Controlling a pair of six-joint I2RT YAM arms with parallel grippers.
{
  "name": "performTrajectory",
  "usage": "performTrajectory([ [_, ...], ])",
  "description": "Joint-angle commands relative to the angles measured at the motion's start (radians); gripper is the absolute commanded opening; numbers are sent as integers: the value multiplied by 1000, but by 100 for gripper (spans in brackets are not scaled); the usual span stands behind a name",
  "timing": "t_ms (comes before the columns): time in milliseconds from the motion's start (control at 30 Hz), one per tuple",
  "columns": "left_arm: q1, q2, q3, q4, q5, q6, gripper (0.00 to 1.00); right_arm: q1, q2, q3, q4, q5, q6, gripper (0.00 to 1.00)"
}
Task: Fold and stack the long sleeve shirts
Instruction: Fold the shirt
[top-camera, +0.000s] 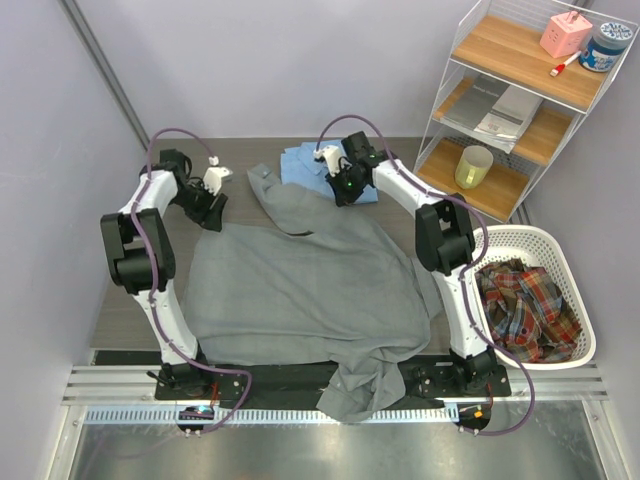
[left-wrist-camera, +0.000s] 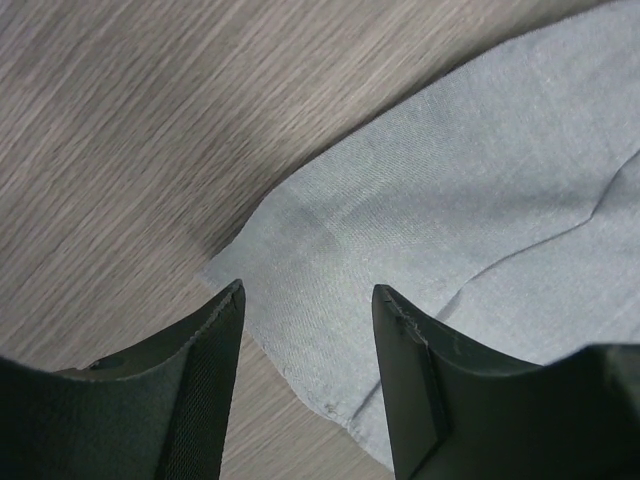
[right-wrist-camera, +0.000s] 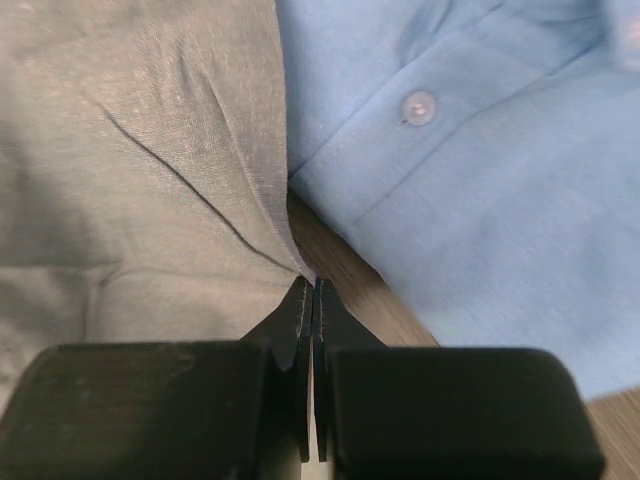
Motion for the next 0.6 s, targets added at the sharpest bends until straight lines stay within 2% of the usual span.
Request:
performTrajectory([
  [0,-5,26,40,-23,26,121,54,-38,-159,18,28,-46,39,1],
  [367,-14,115,92,56,-41,233,49,-96,-191,-9,-2,-52,48,1],
  [567,-16,134,120,11,-34,263,36,-135,-223,-55,-4,-46,48,1],
])
